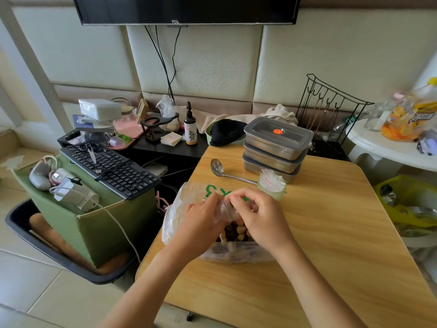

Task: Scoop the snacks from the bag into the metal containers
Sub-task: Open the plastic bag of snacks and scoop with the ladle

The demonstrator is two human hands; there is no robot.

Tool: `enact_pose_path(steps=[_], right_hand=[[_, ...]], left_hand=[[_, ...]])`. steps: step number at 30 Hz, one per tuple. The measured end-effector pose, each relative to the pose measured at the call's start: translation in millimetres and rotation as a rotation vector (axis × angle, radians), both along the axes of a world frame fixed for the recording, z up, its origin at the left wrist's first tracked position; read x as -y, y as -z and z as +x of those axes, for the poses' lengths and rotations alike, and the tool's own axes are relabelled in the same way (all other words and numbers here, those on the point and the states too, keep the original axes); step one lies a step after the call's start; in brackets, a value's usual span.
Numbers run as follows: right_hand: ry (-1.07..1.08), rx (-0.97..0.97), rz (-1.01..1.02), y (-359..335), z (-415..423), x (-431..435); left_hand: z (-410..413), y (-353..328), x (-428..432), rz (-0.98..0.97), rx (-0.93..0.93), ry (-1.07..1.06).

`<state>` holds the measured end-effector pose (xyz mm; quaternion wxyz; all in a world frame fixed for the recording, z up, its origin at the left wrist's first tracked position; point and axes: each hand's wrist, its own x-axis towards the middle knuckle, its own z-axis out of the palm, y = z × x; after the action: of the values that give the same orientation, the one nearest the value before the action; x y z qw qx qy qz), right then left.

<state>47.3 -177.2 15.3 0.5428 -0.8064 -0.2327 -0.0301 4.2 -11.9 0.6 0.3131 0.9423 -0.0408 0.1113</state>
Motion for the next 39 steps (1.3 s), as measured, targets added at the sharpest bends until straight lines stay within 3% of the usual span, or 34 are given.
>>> enact_pose_path(steps=[3, 6, 11, 14, 22, 26, 30, 35, 39], right_hand=[[0.151, 0.126, -0.21, -14.6, 36.9, -11.3], [0.194, 0.133, -0.573, -27.6, 88.8, -35.9], [0.134, 0.156, -1.158, -24.4, 140.3, -80.1], [0.11, 0.114, -1.303, -6.0, 162.0, -97.5], [0.128, -0.063, -1.241, 17.8, 192.7, -103.1], [0.119, -0.049, -1.186, 11.3, 194.7, -102.7], [0.152, 0.085, -0.954, -7.1, 192.8, -106.5], [0.17, 0.433, -0.485, -56.6, 177.5, -124.5], [0.084, 0.671, -0.302, -117.8, 140.8, -129.5]], left_hand=[[-0.3, -3.5, -2.7, -0.037, -0.049, -0.041], [0.3, -6.2, -6.0, -0.087, -0.061, -0.055], [4.7, -1.9, -10.0, -0.101, -0.048, -0.038], [10.8, 0.3, -13.8, -0.116, -0.046, -0.032], [19.9, 5.9, -25.2, -0.141, -0.003, -0.071], [19.1, 7.8, -29.8, -0.153, 0.001, -0.112], [16.6, 4.2, -29.2, -0.145, 0.015, -0.126], [8.9, 3.5, -32.3, -0.155, 0.011, -0.153], [0.6, 5.6, -34.7, -0.149, -0.001, -0.151]])
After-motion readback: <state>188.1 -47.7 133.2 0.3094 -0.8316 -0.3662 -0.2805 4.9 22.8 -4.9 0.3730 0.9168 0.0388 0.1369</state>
